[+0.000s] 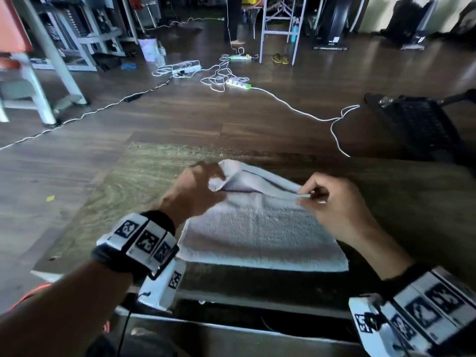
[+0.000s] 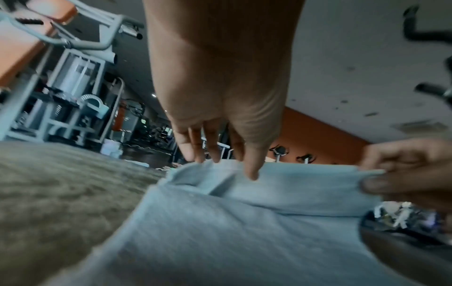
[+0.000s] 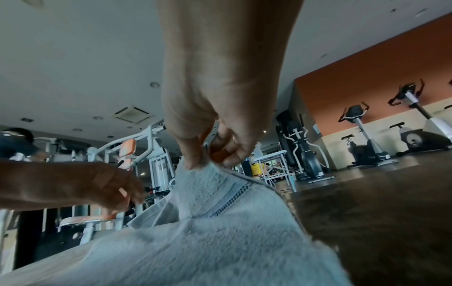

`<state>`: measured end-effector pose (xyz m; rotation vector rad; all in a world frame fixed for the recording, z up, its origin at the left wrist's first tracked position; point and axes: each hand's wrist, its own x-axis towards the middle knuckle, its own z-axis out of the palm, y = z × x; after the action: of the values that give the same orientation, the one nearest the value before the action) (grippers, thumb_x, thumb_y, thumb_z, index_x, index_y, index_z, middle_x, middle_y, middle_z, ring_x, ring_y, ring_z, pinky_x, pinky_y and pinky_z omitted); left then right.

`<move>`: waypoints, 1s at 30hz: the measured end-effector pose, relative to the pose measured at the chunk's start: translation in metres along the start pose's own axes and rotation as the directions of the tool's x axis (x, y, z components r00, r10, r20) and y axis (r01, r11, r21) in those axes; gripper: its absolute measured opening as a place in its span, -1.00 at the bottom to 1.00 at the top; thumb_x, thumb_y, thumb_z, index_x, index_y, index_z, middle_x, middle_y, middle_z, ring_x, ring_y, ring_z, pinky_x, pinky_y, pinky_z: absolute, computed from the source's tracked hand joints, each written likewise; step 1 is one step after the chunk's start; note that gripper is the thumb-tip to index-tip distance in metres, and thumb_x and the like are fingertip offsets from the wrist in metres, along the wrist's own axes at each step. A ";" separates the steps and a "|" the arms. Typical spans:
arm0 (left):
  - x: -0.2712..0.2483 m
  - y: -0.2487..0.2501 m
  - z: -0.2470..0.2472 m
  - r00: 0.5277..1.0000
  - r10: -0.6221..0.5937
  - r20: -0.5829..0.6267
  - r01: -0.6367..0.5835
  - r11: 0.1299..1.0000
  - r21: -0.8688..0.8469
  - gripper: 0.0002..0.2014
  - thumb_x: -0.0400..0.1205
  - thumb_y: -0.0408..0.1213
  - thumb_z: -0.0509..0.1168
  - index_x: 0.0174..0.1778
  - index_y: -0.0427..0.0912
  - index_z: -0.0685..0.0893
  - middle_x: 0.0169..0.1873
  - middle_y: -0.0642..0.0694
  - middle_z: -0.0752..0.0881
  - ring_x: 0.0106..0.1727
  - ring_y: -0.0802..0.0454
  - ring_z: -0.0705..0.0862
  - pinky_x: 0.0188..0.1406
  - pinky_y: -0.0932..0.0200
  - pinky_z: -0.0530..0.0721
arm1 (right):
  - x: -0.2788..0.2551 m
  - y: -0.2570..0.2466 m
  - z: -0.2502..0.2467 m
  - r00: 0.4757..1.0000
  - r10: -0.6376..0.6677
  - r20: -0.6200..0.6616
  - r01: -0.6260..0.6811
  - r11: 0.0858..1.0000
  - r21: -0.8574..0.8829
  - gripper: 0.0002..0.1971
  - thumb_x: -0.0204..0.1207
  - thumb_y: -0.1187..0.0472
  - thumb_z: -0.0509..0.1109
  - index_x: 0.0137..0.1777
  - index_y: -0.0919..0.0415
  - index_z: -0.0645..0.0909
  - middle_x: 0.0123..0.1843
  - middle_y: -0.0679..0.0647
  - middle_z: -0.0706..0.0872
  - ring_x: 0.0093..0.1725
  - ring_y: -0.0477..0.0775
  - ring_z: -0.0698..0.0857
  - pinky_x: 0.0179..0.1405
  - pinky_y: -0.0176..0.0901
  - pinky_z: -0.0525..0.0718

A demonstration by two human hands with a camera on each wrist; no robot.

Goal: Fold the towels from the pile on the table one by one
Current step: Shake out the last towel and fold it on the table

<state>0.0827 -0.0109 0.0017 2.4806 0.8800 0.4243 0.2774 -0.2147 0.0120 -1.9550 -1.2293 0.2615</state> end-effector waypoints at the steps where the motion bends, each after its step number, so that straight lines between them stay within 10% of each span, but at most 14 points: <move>1: -0.012 0.015 0.006 0.997 0.075 -0.014 -0.076 0.994 -0.079 -0.71 0.46 -0.25 0.58 0.04 -0.04 0.68 0.03 0.10 0.67 -0.07 0.12 0.65 -0.26 0.46 0.53 | -0.008 -0.005 0.003 0.999 -0.030 0.033 0.029 1.000 0.006 -0.87 0.43 0.31 0.61 -0.20 0.09 0.73 -0.28 -0.13 0.74 -0.28 -0.20 0.70 -0.35 -0.40 0.56; 6: -0.043 0.052 0.047 0.936 0.322 -0.142 -0.349 0.905 -0.244 -0.69 0.39 -0.27 0.61 0.03 -0.11 0.76 -0.06 0.20 0.68 0.03 0.43 0.56 0.12 0.52 0.43 | -0.024 -0.012 0.011 0.994 -0.093 0.053 0.094 0.995 -0.016 -0.80 0.38 0.36 0.64 -0.10 0.07 0.77 -0.17 -0.17 0.76 -0.19 -0.20 0.74 -0.22 -0.32 0.66; 10: -0.037 0.072 0.065 0.928 0.326 -0.182 -0.367 0.884 -0.290 -0.77 0.39 -0.28 0.59 -0.08 -0.15 0.76 -0.11 -0.05 0.73 -0.06 0.03 0.70 0.04 0.17 0.63 | -0.036 -0.008 0.007 0.994 -0.103 0.043 0.104 0.994 -0.020 -0.73 0.39 0.44 0.59 -0.06 0.05 0.78 -0.08 -0.13 0.78 -0.08 -0.15 0.77 -0.04 -0.13 0.73; 18: -0.017 0.084 0.064 0.925 0.270 -0.268 -0.336 0.910 -0.242 -0.86 0.45 -0.13 0.52 -0.16 -0.09 0.83 -0.14 0.08 0.84 -0.06 -0.01 0.75 0.05 0.01 0.65 | -0.029 0.003 -0.004 0.998 0.030 0.055 -0.049 0.915 0.401 -0.61 0.57 0.45 0.43 0.32 0.06 0.63 0.10 0.00 0.80 0.13 -0.08 0.78 0.13 -0.29 0.68; 30: -0.012 0.089 0.057 0.935 0.281 -0.217 -0.340 0.885 -0.319 -0.90 0.48 -0.35 0.54 -0.12 -0.11 0.83 -0.16 0.06 0.83 -0.12 0.23 0.73 -0.02 0.32 0.63 | -0.024 0.006 0.004 0.995 0.078 -0.067 -0.038 0.883 0.468 -0.77 0.48 0.35 0.56 0.04 0.02 0.79 -0.08 -0.06 0.87 -0.09 -0.10 0.83 -0.06 -0.28 0.73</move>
<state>0.1433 -0.0980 -0.0008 2.2697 0.4086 0.8315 0.2674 -0.2336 -0.0006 -1.5649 -0.9460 0.4574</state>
